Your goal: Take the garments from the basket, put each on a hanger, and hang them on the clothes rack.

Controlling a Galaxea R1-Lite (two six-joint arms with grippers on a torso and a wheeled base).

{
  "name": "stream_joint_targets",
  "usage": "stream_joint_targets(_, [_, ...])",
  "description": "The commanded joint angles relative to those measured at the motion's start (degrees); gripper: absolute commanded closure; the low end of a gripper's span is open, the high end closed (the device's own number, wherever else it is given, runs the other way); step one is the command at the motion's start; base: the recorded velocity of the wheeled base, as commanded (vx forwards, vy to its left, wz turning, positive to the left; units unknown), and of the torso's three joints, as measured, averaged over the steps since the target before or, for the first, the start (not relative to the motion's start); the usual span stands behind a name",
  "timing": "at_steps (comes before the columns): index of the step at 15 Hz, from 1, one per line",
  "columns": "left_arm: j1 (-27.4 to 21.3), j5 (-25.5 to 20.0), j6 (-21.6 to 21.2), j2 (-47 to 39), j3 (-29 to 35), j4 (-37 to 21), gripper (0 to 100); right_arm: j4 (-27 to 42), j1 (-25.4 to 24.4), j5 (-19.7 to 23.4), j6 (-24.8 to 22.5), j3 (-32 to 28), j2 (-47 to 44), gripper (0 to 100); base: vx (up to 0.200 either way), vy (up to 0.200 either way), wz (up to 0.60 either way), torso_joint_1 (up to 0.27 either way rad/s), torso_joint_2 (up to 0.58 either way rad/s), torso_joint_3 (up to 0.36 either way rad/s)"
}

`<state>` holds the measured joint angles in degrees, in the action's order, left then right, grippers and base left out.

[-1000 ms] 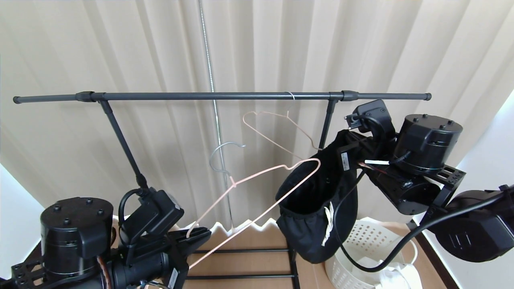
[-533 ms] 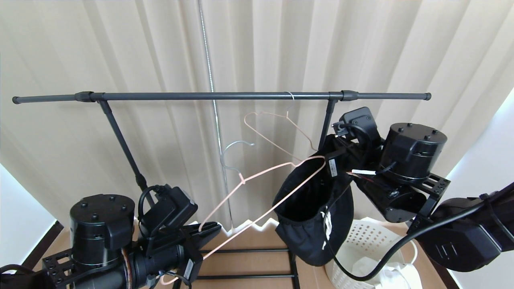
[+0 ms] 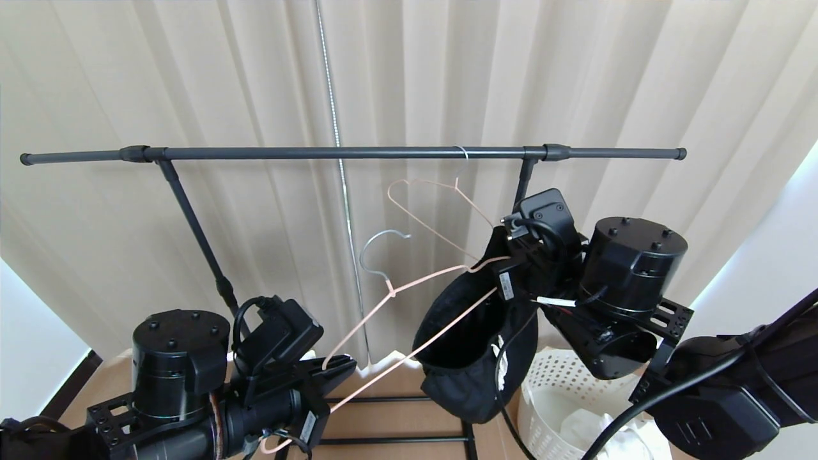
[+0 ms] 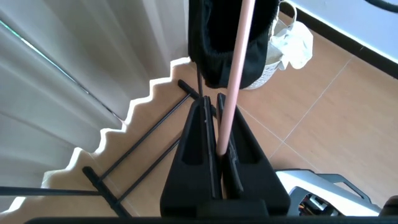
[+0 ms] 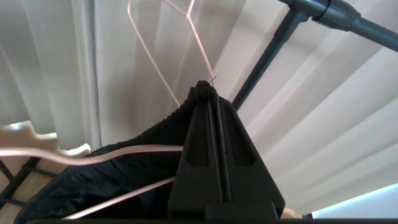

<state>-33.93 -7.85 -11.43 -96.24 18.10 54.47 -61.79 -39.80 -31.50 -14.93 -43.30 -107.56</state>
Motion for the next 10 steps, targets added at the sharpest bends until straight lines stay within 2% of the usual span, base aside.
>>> stream_joint_targets(1, [0.00,0.03,0.01,-0.43,0.18,0.02,100,-0.43,-2.21,-0.67,-0.01,0.59,0.33,100,0.000,0.000,0.00,0.000,0.00,0.000])
stream_joint_targets(4, [0.26,0.56,0.18,-0.70,0.18,2.05,100,-1.49,-5.46,-1.99,-0.01,0.94,-0.37,100,0.000,0.000,0.00,0.000,0.00,0.000])
stream_joint_targets(7, [0.79,3.28,0.54,-0.96,0.18,3.80,100,-1.58,-5.20,-2.25,-0.10,0.23,-0.37,100,0.000,0.000,0.00,0.000,0.00,0.000])
stream_joint_targets(10, [1.06,3.98,1.50,-1.58,0.88,3.89,100,-1.58,-5.02,-3.39,-0.01,-0.29,-0.28,100,0.000,0.000,0.00,0.000,0.00,0.000])
